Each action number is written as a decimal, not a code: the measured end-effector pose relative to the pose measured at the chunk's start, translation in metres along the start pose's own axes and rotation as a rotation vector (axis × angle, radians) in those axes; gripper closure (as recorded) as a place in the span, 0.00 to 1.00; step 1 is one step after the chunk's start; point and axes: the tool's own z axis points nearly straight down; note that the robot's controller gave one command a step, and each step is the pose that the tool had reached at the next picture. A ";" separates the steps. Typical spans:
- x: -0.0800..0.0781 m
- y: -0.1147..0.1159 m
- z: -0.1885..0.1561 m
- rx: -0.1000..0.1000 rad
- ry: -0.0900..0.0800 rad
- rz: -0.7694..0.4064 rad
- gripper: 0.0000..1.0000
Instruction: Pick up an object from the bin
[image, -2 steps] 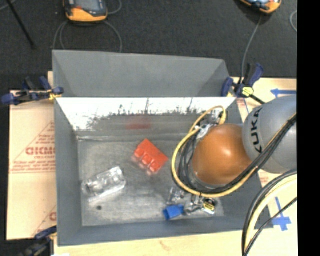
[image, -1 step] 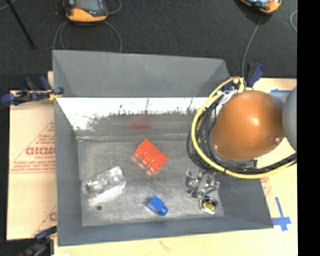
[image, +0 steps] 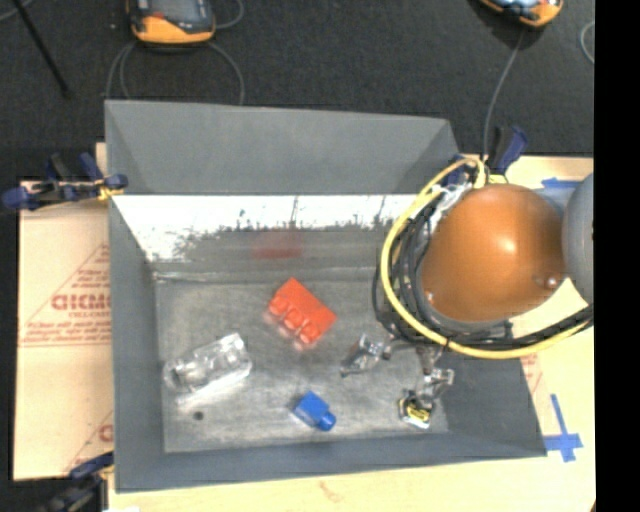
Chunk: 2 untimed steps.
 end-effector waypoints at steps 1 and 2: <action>-0.083 0.027 0.045 -0.004 -0.001 -0.047 0.00; -0.085 0.028 0.130 0.002 -0.001 -0.245 0.00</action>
Offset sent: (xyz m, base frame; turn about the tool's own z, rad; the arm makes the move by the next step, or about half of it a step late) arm 0.0103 0.0813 -0.0431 -0.0384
